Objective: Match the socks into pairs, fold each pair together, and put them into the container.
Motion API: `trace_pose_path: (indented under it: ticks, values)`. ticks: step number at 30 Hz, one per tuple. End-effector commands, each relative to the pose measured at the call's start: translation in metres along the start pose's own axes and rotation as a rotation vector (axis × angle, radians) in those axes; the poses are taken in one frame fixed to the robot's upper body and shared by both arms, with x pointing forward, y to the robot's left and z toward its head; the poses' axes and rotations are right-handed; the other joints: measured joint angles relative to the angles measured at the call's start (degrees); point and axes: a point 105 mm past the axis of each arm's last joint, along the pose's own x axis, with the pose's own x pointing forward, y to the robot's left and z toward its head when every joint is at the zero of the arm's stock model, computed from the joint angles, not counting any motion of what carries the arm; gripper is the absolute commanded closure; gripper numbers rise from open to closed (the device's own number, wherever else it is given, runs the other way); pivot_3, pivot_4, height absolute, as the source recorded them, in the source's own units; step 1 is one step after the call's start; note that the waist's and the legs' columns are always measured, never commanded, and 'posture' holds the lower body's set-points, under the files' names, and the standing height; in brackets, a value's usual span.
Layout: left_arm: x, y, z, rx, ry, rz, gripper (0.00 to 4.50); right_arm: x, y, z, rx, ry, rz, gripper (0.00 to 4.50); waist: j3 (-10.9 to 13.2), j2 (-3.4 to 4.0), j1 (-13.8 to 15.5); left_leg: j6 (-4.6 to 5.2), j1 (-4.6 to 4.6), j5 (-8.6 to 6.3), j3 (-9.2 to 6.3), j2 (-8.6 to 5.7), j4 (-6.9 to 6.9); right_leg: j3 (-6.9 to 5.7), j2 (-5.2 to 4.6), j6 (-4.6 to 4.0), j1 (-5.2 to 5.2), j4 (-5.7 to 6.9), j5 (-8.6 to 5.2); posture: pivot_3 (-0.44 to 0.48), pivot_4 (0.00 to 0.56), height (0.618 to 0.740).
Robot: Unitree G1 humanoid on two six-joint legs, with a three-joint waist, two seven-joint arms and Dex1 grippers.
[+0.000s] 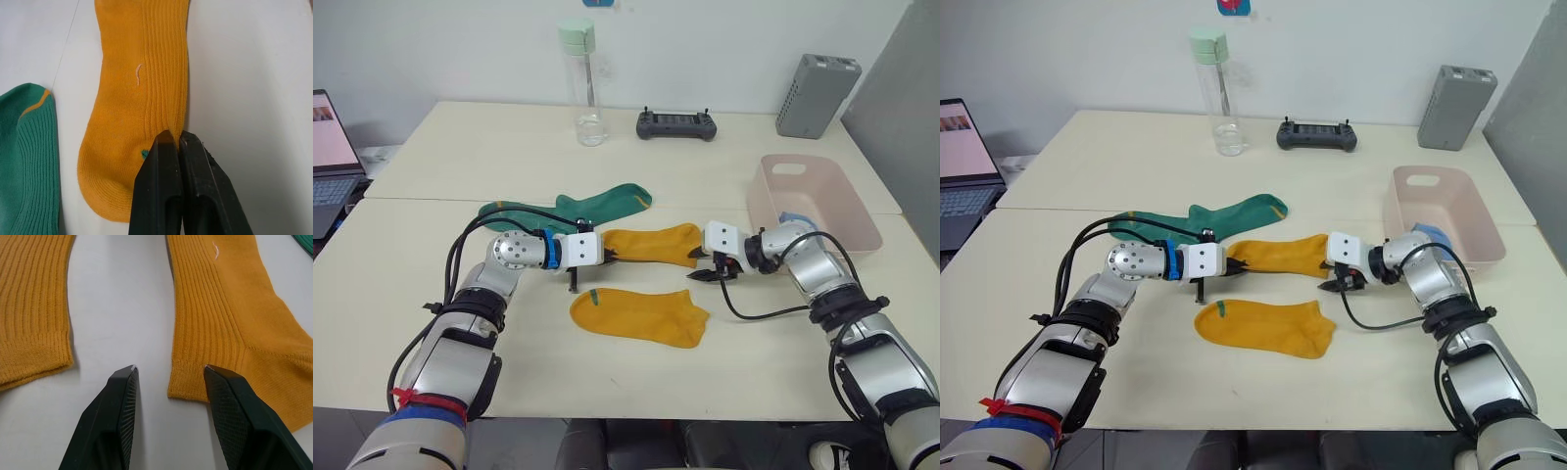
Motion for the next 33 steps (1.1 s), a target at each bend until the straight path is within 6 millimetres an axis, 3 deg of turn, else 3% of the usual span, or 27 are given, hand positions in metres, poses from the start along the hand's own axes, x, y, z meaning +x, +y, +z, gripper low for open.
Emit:
trace_pose_path:
  ticks: [1,3,6,11,17,24,30,33]
  values:
    - [-0.001,0.011,0.011,0.027,-0.041,0.039,4.50,-0.004,-0.002,-0.008,0.086,0.007,-0.010,2.20,0.0,0.00,0.0,0.00,0.00,0.00,0.00,0.00,0.04,0.00,0.00,0.02,0.02,0.00,0.00,0.000,0.150,0.740]
    - [0.000,0.010,0.012,0.025,-0.048,0.038,4.50,-0.002,-0.003,-0.008,0.130,-0.005,-0.015,2.20,0.0,0.00,0.0,0.00,0.00,0.00,-0.02,0.00,0.13,-0.01,0.00,0.06,0.07,0.00,0.01,0.000,0.150,0.740]
    - [0.001,0.009,0.013,0.026,-0.055,0.034,4.50,0.000,-0.005,-0.012,0.199,-0.005,-0.026,2.72,0.0,0.00,0.0,0.00,0.01,0.00,-0.03,0.00,0.24,0.00,0.00,0.16,0.14,0.00,0.02,0.000,0.150,0.740]
    - [0.000,0.008,0.014,0.026,-0.061,0.031,4.50,-0.001,-0.012,-0.015,0.277,-0.008,-0.060,4.38,0.0,-0.01,0.0,0.00,0.02,0.00,-0.04,0.00,0.40,0.02,0.00,0.36,0.23,-0.01,0.06,0.000,0.150,0.740]
    - [0.000,0.007,0.016,0.026,-0.068,0.029,4.50,-0.005,-0.015,-0.003,0.250,-0.046,-0.068,4.44,0.0,-0.01,0.0,0.01,0.02,0.00,-0.03,0.00,0.41,0.02,0.00,0.41,0.23,-0.01,0.05,0.000,0.150,0.740]
    - [-0.015,0.019,0.026,-0.007,-0.117,0.095,4.50,-0.034,-0.011,0.040,0.173,-0.152,-0.038,4.44,0.0,0.05,0.0,0.01,-0.22,-0.01,-0.04,0.00,0.28,0.01,0.00,0.19,-0.09,0.04,0.09,0.000,0.150,0.740]
    - [-0.053,0.009,0.063,-0.176,-0.238,0.052,4.50,-0.069,0.025,0.073,0.158,-0.191,0.064,4.44,0.1,0.09,-0.1,-0.01,-0.74,-0.02,-0.14,0.03,0.26,-0.12,0.00,-0.02,-0.66,0.36,-0.01,0.000,0.150,0.740]
    - [-0.079,-0.013,0.079,-0.314,-0.198,-0.088,4.50,-0.083,0.056,0.084,0.191,-0.201,0.179,4.44,0.1,0.10,-0.2,-0.01,-0.72,-0.02,-0.35,0.04,0.27,-0.34,0.02,-0.11,-0.66,0.56,-0.15,0.000,0.150,0.740]
